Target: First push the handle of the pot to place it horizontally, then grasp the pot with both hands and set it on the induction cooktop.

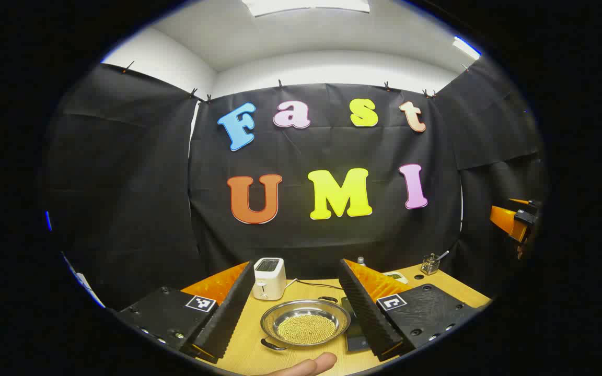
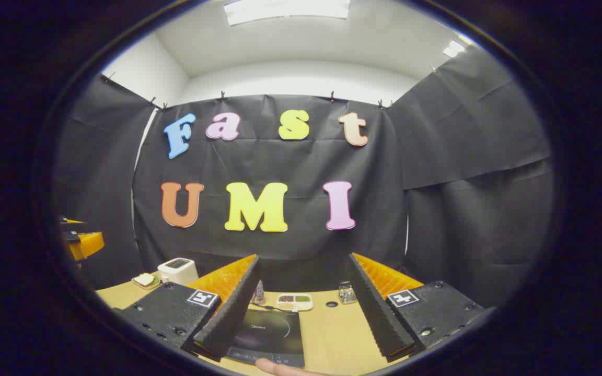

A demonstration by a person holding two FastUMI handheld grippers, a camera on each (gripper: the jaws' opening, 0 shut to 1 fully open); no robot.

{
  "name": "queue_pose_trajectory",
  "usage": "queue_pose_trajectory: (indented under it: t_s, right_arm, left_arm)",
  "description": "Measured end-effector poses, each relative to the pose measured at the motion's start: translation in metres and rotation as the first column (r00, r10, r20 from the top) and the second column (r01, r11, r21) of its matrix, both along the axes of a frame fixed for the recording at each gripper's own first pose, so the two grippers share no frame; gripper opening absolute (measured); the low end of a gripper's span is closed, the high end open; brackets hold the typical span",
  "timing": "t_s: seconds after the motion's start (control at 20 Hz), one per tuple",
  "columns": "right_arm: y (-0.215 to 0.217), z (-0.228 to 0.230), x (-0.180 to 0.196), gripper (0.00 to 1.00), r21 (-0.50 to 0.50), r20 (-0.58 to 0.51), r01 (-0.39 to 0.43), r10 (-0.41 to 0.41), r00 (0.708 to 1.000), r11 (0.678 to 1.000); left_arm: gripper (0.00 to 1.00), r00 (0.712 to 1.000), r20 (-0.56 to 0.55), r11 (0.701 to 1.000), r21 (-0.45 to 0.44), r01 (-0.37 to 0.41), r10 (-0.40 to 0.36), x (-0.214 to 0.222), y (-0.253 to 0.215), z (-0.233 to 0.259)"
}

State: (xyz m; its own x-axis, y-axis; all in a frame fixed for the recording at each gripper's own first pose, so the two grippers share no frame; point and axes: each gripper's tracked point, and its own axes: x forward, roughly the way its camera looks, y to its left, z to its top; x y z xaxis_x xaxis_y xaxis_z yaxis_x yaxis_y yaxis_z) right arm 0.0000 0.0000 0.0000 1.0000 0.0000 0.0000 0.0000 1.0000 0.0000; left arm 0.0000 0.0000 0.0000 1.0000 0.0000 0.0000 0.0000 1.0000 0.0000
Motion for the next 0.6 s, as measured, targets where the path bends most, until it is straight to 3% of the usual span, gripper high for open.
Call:
queue_pose_trajectory:
  t_s: [0.6]
  right_arm:
    - [-0.006,0.013,-0.004,1.00,0.046,0.025,-0.011,0.009,1.000,0.999]
  left_arm:
    - [0.96,1.000,-0.007,1.000,0.002,0.007,-0.007,-0.003,0.007,-0.007]
